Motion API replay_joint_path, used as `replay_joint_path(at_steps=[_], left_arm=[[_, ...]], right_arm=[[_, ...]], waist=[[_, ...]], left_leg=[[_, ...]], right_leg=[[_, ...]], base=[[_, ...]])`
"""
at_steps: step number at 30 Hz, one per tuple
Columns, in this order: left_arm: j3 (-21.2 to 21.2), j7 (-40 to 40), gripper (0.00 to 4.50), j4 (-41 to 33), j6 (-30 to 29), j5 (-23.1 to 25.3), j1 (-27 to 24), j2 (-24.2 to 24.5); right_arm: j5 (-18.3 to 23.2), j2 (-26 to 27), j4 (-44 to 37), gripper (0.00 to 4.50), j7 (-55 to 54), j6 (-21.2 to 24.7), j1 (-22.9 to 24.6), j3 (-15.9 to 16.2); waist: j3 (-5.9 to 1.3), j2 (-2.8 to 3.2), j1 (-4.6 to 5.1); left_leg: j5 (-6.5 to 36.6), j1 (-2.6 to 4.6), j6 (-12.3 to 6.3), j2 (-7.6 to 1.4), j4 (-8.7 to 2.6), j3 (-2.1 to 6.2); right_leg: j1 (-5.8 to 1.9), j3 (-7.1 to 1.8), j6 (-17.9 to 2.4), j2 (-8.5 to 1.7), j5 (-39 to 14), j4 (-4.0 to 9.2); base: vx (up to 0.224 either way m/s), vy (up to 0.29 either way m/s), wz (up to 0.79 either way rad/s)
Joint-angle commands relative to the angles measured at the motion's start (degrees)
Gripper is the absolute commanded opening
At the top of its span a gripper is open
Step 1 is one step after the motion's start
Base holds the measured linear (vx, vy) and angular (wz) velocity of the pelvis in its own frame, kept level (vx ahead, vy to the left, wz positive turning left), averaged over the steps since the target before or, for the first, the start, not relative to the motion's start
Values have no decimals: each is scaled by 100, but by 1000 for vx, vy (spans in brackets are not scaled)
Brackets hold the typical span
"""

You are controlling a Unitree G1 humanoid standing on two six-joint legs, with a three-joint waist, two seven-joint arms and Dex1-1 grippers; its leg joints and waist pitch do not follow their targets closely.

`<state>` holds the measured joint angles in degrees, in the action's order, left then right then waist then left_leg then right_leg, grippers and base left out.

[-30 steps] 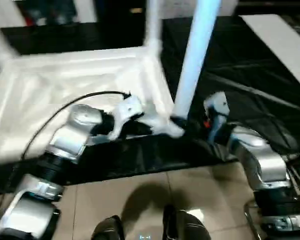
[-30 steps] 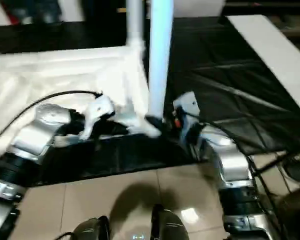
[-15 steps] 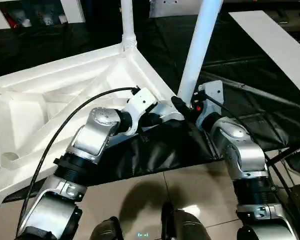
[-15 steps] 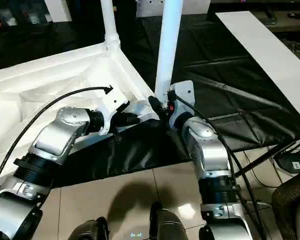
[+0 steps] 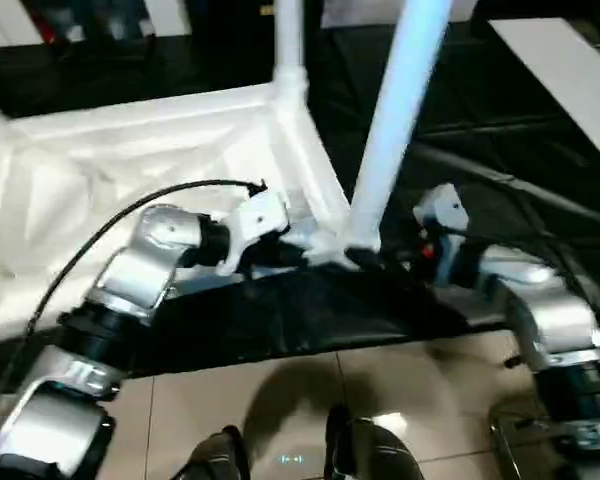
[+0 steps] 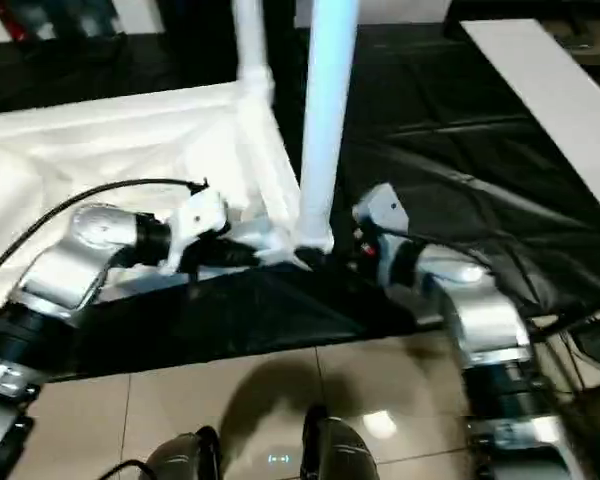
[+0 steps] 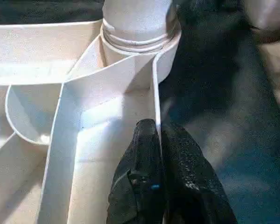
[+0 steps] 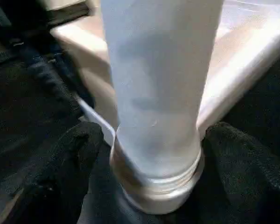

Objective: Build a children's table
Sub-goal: Rotate leg to tighten

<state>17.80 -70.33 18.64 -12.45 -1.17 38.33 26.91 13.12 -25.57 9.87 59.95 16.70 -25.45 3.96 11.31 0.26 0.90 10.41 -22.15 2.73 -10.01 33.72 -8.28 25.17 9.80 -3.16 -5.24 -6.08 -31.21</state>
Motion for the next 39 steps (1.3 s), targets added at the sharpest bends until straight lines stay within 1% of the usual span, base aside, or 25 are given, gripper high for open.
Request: replay_joint_path(at_steps=[1,3,4,7,8,10,11,12,13,15,16,18,22,24,25,28,30,32,33,34,35,36,37,38,39], left_arm=[[281,-399,0,59,160,47,8,56],[351,-692,0,47,217,-19,24,124],[408,-895,0,36,256,-56,35,178],[452,-1009,0,88,357,-45,64,195],[484,-1067,0,110,398,-31,77,207],[513,-1137,0,150,453,-21,96,218],[523,-1161,0,167,475,-18,104,222],[523,-1161,0,167,475,-18,104,222],[529,-1216,0,241,544,-14,129,234],[518,-1268,0,381,643,15,177,249],[500,-1293,0,434,678,30,194,257],[487,-1302,0,437,680,27,191,267],[479,-1317,0,457,704,26,182,282],[483,-1322,0,458,704,17,178,283],[485,-1324,0,454,700,11,175,284],[483,-1353,0,497,725,2,183,275],[480,-1370,0,519,737,-5,183,267],[471,-1361,0,517,725,-12,182,257],[451,-1332,0,508,684,-26,181,238],[392,-1196,0,461,541,-49,181,188],[280,-940,0,388,339,-93,184,82],[259,-892,0,375,302,-101,185,62],[142,-586,0,259,11,-143,172,-59],[101,-432,0,186,-135,-147,167,-120],[95,-412,0,176,-154,-148,166,-128]], right_arm=[[101,-89,78,395,363,-151,-47,115],[190,-188,109,395,697,-200,-68,177],[281,-223,115,380,921,-171,-81,194],[372,-245,125,362,1189,-140,-113,240],[405,-255,136,357,1289,-118,-128,261],[424,-272,172,331,1410,-135,-155,292],[431,-281,188,331,1460,-142,-168,308],[431,-281,188,317,1460,-142,-168,308],[447,-326,241,317,1623,-181,-211,378],[483,-372,327,294,1834,-204,-279,446],[497,-385,364,280,1929,-198,-311,456],[505,-394,368,274,1989,-178,-323,467],[513,-394,393,236,2040,-172,-344,476],[521,-391,409,230,2065,-171,-345,486],[528,-391,410,210,2079,-165,-343,494],[547,-383,436,204,2111,-173,-349,513],[571,-348,422,200,2097,-144,-339,508],[588,-314,395,199,2045,-103,-324,491],[590,-285,364,199,1967,-55,-307,481],[501,-226,324,199,1718,-18,-281,478],[325,-84,314,199,1161,157,-296,449],[292,-58,313,199,1056,190,-299,444],[183,161,278,199,445,430,-321,369],[163,272,211,199,216,547,-309,349],[160,286,202,199,187,562,-307,347]], waist=[[-555,-45,-7],[-548,-55,-34],[-525,-66,-50],[-526,-68,-84],[-533,-64,-94],[-539,-67,-104],[-539,-66,-109],[-545,-69,-110],[-554,-90,-117],[-556,-94,-118],[-548,-109,-113],[-548,-110,-116],[-541,-111,-119],[-551,-105,-121],[-554,-104,-123],[-552,-105,-126],[-553,-89,-132],[-556,-96,-132],[-555,-77,-132],[-555,-83,-129],[-547,-61,-128],[-539,-71,-116],[-493,-47,-98],[-491,-61,-86],[-485,-65,-74]], left_leg=[[567,51,-1063,-314,-322,68],[699,52,-997,-307,-327,62],[803,60,-938,-308,-338,61],[869,74,-817,-306,-342,55],[857,78,-808,-310,-341,57],[818,78,-807,-312,-341,55],[820,79,-808,-309,-340,52],[792,73,-808,-305,-337,49],[697,55,-838,-302,-336,55],[681,52,-888,-291,-330,46],[690,47,-897,-283,-331,43],[683,42,-883,-287,-329,44],[701,55,-827,-294,-334,47],[683,58,-827,-299,-331,48],[649,57,-844,-302,-332,48],[657,54,-851,-300,-331,45],[667,56,-834,-296,-331,46],[673,55,-830,-294,-330,44],[675,53,-822,-299,-331,49],[683,49,-819,-298,-331,50],[697,56,-785,-299,-336,53],[708,51,-751,-304,-341,53],[934,65,-570,-281,-350,60],[995,64,-490,-262,-347,67],[1035,68,-392,-231,-339,69]], right_leg=[[-484,-444,-886,-418,-1738,268],[-497,-446,-888,-431,-1906,286],[-491,-451,-850,-439,-2097,309],[-486,-465,-794,-442,-2312,338],[-486,-466,-799,-442,-2297,329],[-483,-471,-827,-436,-2214,315],[-479,-473,-831,-434,-2216,319],[-488,-475,-829,-435,-2193,314],[-499,-474,-858,-432,-2080,287],[-501,-473,-842,-433,-2084,299],[-505,-466,-824,-424,-2128,304],[-510,-468,-799,-432,-2168,301],[-494,-464,-741,-432,-2318,322],[-494,-464,-756,-433,-2286,316],[-493,-466,-785,-428,-2201,303],[-494,-466,-799,-430,-2187,305],[-499,-461,-790,-428,-2224,308],[-498,-460,-792,-425,-2218,312],[-500,-459,-801,-424,-2198,311],[-503,-456,-801,-425,-2198,311],[-498,-455,-815,-423,-2209,318],[-497,-458,-814,-421,-2229,317],[-482,-431,-701,-423,-2650,384],[-495,-415,-628,-426,-2826,403],[-501,-398,-480,-436,-3100,450]], base=[[0,0,0],[0,0,0],[0,0,0],[0,0,0],[0,0,0],[0,0,0],[0,0,0],[0,0,0],[0,0,0],[0,0,0],[0,0,0],[0,0,0],[0,0,0],[0,0,0],[0,0,0],[0,0,0],[0,0,0],[0,0,0],[0,0,0],[0,0,0],[0,0,0],[0,0,0],[0,0,0],[0,0,0],[0,0,0]])
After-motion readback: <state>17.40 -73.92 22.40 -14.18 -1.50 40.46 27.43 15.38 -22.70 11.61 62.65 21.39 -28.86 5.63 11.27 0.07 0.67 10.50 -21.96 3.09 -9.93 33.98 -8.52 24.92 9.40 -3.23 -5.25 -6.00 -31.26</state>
